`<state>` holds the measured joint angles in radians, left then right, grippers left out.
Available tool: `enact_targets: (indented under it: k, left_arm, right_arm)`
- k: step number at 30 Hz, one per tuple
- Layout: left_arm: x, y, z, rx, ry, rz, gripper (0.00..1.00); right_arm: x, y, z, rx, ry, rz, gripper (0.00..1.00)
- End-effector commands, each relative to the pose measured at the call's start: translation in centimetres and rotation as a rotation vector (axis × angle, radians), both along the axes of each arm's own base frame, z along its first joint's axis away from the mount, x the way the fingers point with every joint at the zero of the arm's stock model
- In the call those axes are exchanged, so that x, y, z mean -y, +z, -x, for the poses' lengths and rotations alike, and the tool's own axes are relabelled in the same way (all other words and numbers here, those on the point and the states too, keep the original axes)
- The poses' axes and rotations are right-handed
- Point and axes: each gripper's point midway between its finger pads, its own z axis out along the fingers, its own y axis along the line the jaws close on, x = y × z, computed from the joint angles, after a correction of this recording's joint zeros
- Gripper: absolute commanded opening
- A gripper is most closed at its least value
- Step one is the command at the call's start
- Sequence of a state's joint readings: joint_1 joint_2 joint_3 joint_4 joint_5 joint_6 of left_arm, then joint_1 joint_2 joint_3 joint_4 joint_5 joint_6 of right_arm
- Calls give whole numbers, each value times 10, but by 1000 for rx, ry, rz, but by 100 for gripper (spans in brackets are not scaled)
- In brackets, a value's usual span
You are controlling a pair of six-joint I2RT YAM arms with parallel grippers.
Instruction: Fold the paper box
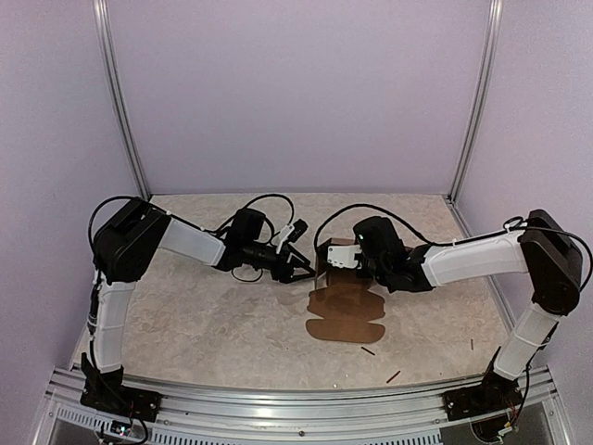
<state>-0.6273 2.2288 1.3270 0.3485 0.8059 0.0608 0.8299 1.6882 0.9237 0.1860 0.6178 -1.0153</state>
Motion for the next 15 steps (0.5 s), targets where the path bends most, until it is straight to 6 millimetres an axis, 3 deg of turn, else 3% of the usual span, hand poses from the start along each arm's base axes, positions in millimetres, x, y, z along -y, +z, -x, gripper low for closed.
enact_targets:
  k: [1,15]
  left_arm:
    - [6,7,10,29,-45,23,62]
    - [34,11,10,103,-16,98,63]
  right_arm:
    - [-4,7,9,3,9,-22,0]
    - [-7,6,15,-21,9,-25,0]
